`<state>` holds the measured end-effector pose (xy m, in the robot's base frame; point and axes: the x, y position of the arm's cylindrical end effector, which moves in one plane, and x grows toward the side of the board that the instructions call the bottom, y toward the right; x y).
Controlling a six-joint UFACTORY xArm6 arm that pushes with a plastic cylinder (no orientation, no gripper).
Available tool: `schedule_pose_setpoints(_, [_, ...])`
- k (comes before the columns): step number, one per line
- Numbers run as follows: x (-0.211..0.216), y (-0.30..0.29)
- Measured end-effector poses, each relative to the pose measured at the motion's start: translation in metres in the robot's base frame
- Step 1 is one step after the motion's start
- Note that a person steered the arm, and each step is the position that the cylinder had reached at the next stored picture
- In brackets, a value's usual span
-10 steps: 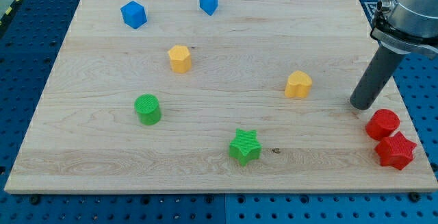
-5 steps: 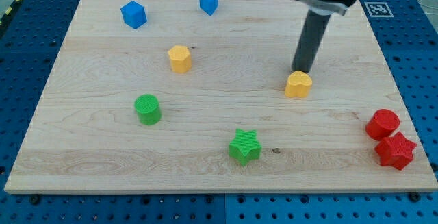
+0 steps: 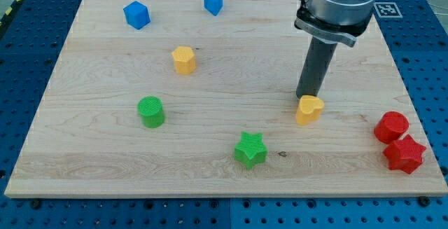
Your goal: Slide heart in between the red and green stars
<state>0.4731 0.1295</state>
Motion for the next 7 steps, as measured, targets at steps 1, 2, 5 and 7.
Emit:
schedule_pose_setpoints(1, [0.001,0.0])
schedule_pose_setpoints(2, [0.001,-0.008])
schedule_pose_setpoints(5, [0.017,0.003])
schedule_pose_setpoints(7, [0.025,0.003])
